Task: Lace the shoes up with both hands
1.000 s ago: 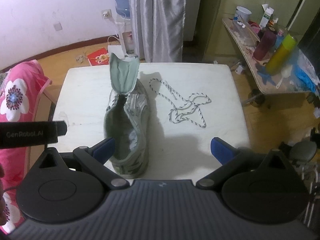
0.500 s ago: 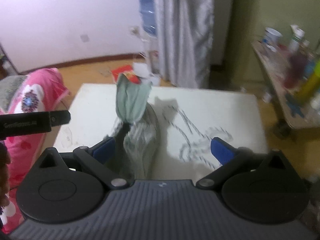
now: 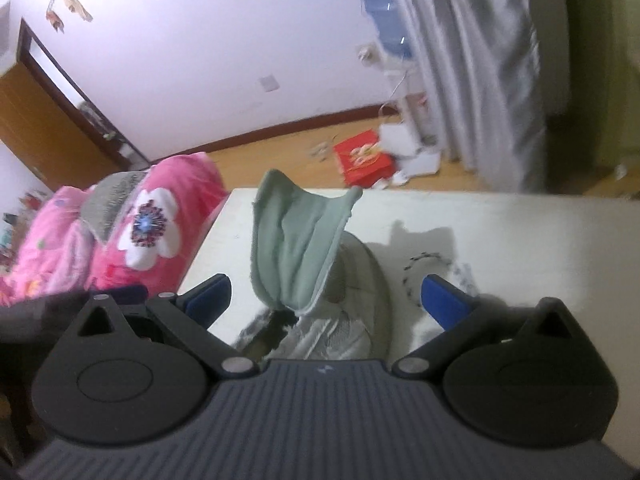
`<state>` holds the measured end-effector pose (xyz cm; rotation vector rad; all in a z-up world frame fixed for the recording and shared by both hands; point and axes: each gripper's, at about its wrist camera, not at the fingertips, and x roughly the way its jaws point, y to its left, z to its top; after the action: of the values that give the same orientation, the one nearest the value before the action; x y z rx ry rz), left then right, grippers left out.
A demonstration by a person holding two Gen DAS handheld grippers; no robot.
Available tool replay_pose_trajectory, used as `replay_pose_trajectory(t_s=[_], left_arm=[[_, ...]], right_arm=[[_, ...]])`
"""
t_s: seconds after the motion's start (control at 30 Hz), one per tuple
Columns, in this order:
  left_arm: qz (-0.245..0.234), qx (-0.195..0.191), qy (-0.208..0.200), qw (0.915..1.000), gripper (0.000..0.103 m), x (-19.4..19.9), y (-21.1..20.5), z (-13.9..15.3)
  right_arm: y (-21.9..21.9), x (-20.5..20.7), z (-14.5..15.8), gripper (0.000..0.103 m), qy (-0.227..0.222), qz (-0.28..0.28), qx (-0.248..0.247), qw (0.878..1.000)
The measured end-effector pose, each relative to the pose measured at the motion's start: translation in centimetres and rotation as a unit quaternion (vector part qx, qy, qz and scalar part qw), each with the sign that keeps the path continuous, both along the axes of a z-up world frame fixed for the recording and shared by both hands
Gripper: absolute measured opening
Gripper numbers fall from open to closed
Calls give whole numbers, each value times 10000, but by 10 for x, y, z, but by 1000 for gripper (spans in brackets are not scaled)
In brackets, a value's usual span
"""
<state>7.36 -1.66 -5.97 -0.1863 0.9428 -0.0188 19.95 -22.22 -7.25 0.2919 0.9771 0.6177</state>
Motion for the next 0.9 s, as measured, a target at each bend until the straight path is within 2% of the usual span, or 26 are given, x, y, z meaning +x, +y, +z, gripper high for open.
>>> replay_pose_trajectory(t_s=[0.2, 0.33, 0.4, 0.47, 0.57, 0.63, 0.7, 0.73, 0.8, 0.83, 0.9], left_arm=[[114, -57, 33, 9999, 76, -15, -7, 5], [-22, -99, 154, 9998, 55, -20, -12, 1], [-124, -144, 129, 9997, 50, -22, -14, -1], [-228, -189, 72, 9995, 39, -23, -16, -1], [-365, -269, 117, 9989, 32, -20, -18, -1], [-492, -290, 139, 9983, 28, -18, -21, 0], [-684, -202, 144, 9973, 27, -18, -26, 1], [-775, -126, 131, 9968, 27, -19, -29, 1], [-924, 36, 71, 9957, 27, -21, -34, 0], [-965, 88, 42, 9953, 27, -22, -37, -1], [-990, 230, 24, 9948, 27, -21, -41, -6]], right_arm=[[-1, 25, -14, 101, 542, 149, 555, 9969], [3, 38, -13, 101, 632, 385, 598, 9955], [6, 44, -15, 101, 664, 508, 552, 9950], [6, 50, -19, 100, 765, 523, 575, 9940], [7, 59, -27, 95, 1024, 503, 755, 9906], [8, 64, -32, 87, 1162, 520, 844, 9883], [9, 67, -33, 74, 1224, 555, 941, 9865], [9, 69, -33, 71, 1231, 579, 1015, 9855], [10, 71, -30, 56, 1162, 687, 1175, 9838], [11, 72, -28, 53, 1107, 758, 1200, 9837], [15, 73, -22, 35, 940, 966, 1213, 9834]])
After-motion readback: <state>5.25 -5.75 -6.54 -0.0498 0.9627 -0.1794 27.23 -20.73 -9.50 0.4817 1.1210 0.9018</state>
